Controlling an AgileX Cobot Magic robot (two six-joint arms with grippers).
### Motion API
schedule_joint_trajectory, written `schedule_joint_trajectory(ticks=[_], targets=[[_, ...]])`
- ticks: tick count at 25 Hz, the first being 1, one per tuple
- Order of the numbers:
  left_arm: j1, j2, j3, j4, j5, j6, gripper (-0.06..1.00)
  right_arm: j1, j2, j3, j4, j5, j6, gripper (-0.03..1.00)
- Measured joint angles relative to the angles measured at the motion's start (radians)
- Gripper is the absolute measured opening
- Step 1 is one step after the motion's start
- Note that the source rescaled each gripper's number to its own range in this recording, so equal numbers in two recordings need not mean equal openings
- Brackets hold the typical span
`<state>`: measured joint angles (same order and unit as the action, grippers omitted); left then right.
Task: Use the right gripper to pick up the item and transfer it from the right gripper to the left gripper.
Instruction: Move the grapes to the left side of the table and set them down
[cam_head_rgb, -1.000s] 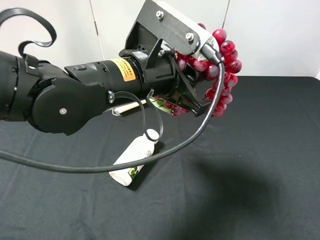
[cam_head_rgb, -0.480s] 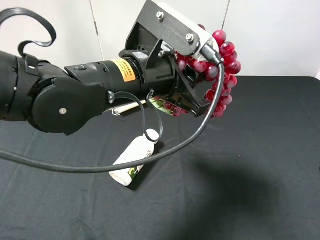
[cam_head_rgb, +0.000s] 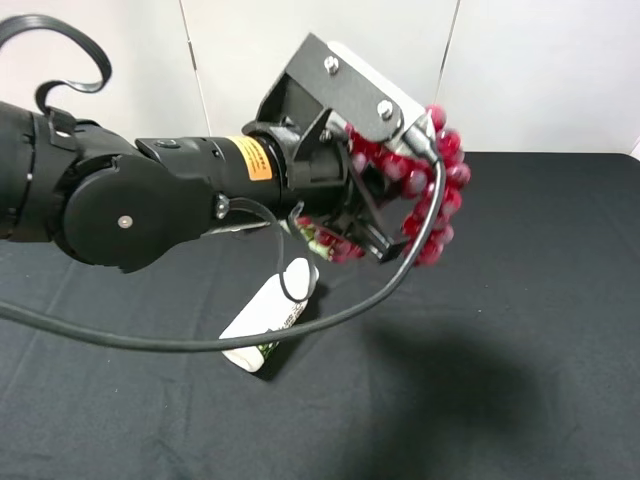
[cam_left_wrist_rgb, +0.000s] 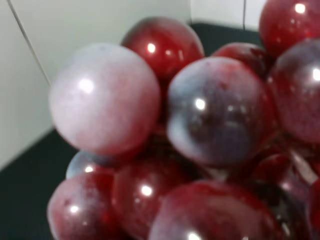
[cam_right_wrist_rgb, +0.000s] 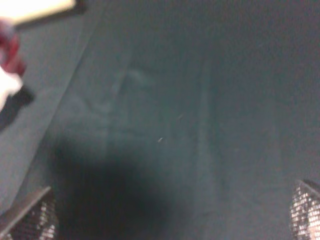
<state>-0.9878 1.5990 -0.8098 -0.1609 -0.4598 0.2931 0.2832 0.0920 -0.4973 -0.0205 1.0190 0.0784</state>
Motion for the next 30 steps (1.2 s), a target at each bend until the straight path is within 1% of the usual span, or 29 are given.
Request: schedule_joint_trajectory(ticks=[4, 8, 11, 15, 18, 22, 24, 26, 30], targets=[[0.000, -0.041, 0.000, 0.001, 0.098, 0.000, 0.01, -0.086, -0.089, 0.000, 0.001, 0.001, 0.000, 1.00], [0.000, -0.099, -0.001, 0.002, 0.195, 0.000, 0.01, -0.120, -0.096, 0.000, 0.006, 0.001, 0.000, 1.00], [0.016, -0.134, -0.033, 0.002, 0.346, 0.000, 0.01, -0.122, -0.096, 0.000, 0.020, -0.001, 0.000, 1.00], [0.066, -0.152, -0.149, 0.002, 0.593, 0.000, 0.01, -0.124, -0.096, 0.000, 0.020, -0.001, 0.000, 1.00], [0.120, -0.152, -0.262, 0.002, 0.793, 0.000, 0.01, -0.124, -0.096, 0.000, 0.020, 0.000, 0.000, 1.00], [0.206, -0.152, -0.400, 0.006, 1.005, -0.018, 0.01, -0.124, -0.096, 0.000, 0.026, 0.000, 0.000, 1.00], [0.265, -0.152, -0.450, 0.009, 1.111, -0.032, 0.01, -0.124, -0.096, 0.000, 0.026, 0.000, 0.000, 1.00], [0.327, -0.152, -0.478, 0.012, 1.198, -0.044, 0.01, -0.124, -0.096, 0.000, 0.026, 0.000, 0.000, 1.00], [0.466, -0.152, -0.488, 0.018, 1.346, -0.064, 0.01, -0.124, -0.096, 0.000, 0.026, 0.000, 0.000, 1.00]])
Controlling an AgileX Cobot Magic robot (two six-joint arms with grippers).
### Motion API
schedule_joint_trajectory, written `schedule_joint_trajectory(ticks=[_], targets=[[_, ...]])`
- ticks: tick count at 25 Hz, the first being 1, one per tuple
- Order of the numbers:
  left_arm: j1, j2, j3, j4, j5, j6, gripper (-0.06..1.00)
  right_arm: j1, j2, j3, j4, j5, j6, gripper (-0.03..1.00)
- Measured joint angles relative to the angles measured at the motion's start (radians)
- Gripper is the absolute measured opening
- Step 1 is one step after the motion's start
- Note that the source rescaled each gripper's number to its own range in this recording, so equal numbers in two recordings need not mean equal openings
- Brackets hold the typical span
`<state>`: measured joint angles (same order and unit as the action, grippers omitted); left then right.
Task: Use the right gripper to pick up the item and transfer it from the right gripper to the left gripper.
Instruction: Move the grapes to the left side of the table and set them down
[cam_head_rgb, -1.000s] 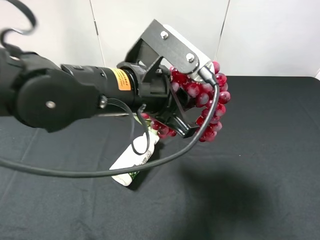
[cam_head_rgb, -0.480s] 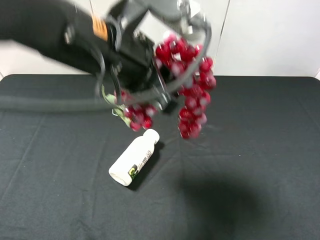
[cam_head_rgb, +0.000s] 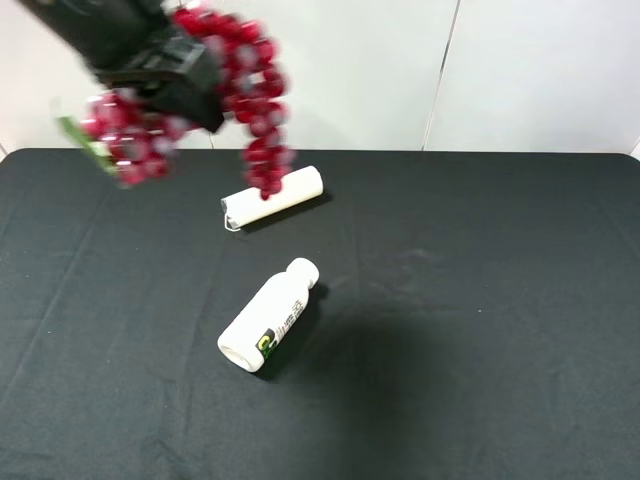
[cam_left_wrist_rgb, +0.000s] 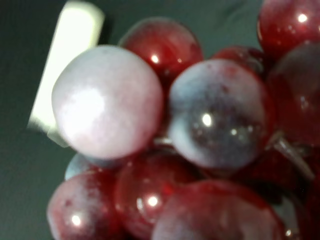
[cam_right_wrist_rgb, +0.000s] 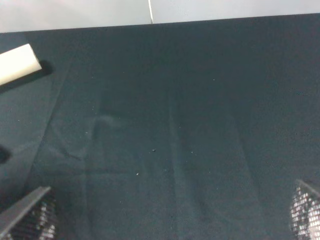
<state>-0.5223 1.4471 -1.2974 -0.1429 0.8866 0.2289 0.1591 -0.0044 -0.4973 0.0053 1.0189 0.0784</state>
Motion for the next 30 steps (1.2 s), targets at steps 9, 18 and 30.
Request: schedule_joint_trajectory(ticks=[9, 18, 30], targets=[[0.260, 0.000, 0.000, 0.033, 0.261, -0.002, 0.01, 0.000, 0.000, 0.000, 0.000, 0.001, 0.000, 1.00], [0.402, 0.004, -0.001, 0.088, 0.276, 0.013, 0.01, 0.000, 0.000, 0.000, 0.000, 0.001, 0.000, 1.00], [0.411, 0.257, -0.001, 0.083, 0.275, 0.032, 0.01, 0.000, -0.002, 0.000, 0.000, 0.001, 0.000, 1.00]])
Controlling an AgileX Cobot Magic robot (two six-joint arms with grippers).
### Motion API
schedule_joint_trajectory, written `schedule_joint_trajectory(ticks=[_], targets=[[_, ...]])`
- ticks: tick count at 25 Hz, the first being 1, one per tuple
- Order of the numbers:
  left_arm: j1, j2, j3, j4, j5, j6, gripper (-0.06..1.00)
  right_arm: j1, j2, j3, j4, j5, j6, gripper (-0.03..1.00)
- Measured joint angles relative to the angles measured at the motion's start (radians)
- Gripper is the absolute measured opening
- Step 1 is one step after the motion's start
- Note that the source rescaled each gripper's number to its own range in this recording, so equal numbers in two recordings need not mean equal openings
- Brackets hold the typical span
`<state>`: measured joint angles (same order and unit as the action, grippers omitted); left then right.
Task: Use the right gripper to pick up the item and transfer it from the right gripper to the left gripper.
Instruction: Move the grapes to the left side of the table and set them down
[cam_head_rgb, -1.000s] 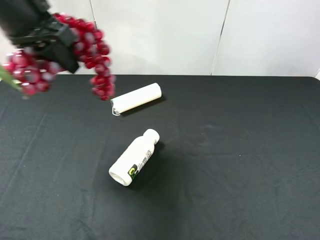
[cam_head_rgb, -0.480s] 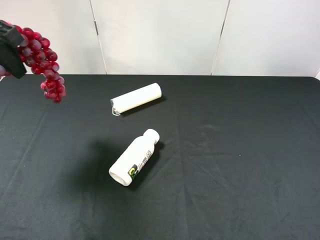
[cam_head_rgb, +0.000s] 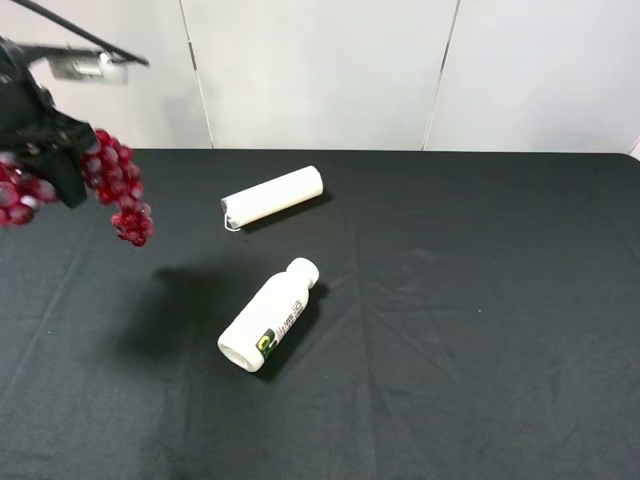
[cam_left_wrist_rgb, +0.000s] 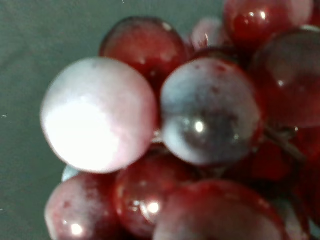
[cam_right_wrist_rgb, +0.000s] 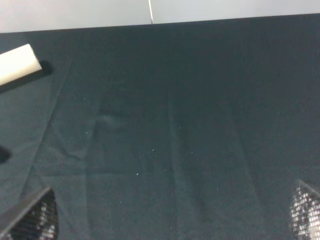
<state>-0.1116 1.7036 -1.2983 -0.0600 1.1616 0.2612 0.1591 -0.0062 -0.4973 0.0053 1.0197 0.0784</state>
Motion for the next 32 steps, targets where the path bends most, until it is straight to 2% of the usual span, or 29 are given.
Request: schedule_joint_trajectory(ticks=[10, 18, 19, 22, 23, 26, 32], targets=[[0.000, 0.157, 0.000, 0.000, -0.003, 0.003, 0.01, 0.000, 0.000, 0.000, 0.001, -0.001, 0.000, 1.00], [0.000, 0.160, 0.000, -0.001, -0.078, 0.003, 0.00, 0.000, 0.000, 0.000, 0.004, -0.001, 0.000, 1.00], [0.000, 0.160, 0.000, -0.001, -0.078, 0.003, 0.06, 0.000, 0.000, 0.000, 0.004, -0.001, 0.000, 1.00], [0.000, 0.160, 0.000, -0.001, -0.068, 0.003, 0.40, 0.000, 0.000, 0.000, 0.004, -0.001, 0.000, 1.00], [0.000, 0.160, 0.000, -0.001, -0.062, 0.003, 0.48, 0.000, 0.000, 0.000, 0.004, -0.001, 0.000, 1.00], [0.000, 0.160, 0.000, -0.001, -0.054, 0.003, 0.57, 0.000, 0.000, 0.000, 0.004, -0.001, 0.000, 1.00], [0.000, 0.160, 0.000, -0.001, -0.074, 0.003, 0.61, 0.000, 0.000, 0.000, 0.004, -0.001, 0.000, 1.00]])
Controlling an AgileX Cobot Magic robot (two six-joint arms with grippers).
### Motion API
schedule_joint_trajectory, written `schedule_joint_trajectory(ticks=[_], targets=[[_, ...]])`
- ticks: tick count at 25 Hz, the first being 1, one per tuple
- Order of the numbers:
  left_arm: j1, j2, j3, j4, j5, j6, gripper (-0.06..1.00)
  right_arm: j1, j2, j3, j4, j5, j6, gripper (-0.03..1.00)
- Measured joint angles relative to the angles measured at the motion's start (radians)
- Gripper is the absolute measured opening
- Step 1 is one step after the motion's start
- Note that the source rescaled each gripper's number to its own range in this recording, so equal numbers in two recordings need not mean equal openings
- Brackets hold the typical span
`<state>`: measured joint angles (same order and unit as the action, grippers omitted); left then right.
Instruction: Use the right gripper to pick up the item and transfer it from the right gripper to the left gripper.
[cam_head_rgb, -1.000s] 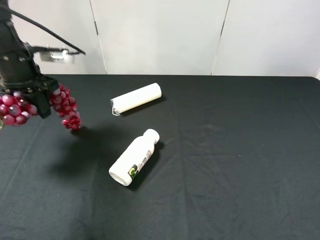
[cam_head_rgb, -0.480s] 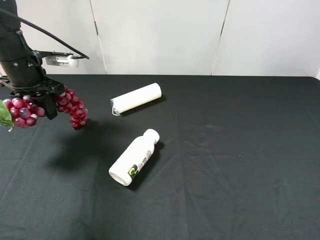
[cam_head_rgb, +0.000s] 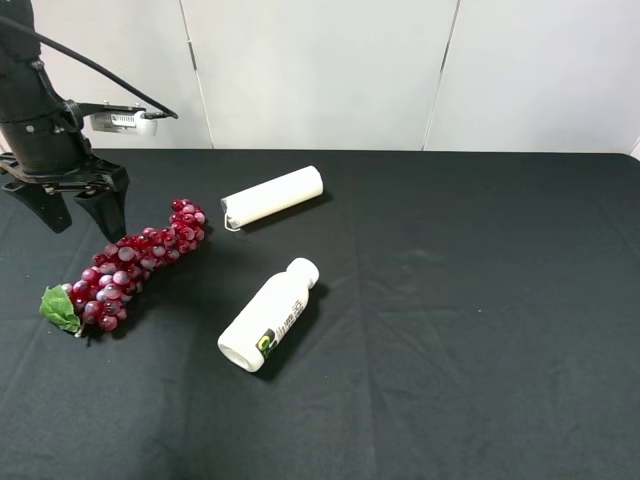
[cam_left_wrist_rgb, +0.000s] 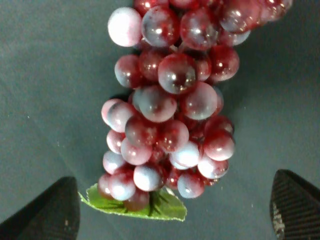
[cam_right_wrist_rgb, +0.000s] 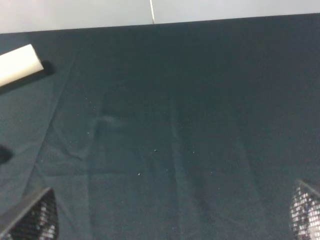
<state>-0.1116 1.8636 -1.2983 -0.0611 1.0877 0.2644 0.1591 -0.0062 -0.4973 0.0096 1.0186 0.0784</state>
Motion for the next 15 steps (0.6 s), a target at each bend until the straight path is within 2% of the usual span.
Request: schedule_joint_trajectory(ticks=[15], targets=[[0.000, 0.000, 0.000, 0.000, -0.030, -0.002, 0.61, 0.000, 0.000, 0.000, 0.002, 0.001, 0.000, 1.00]])
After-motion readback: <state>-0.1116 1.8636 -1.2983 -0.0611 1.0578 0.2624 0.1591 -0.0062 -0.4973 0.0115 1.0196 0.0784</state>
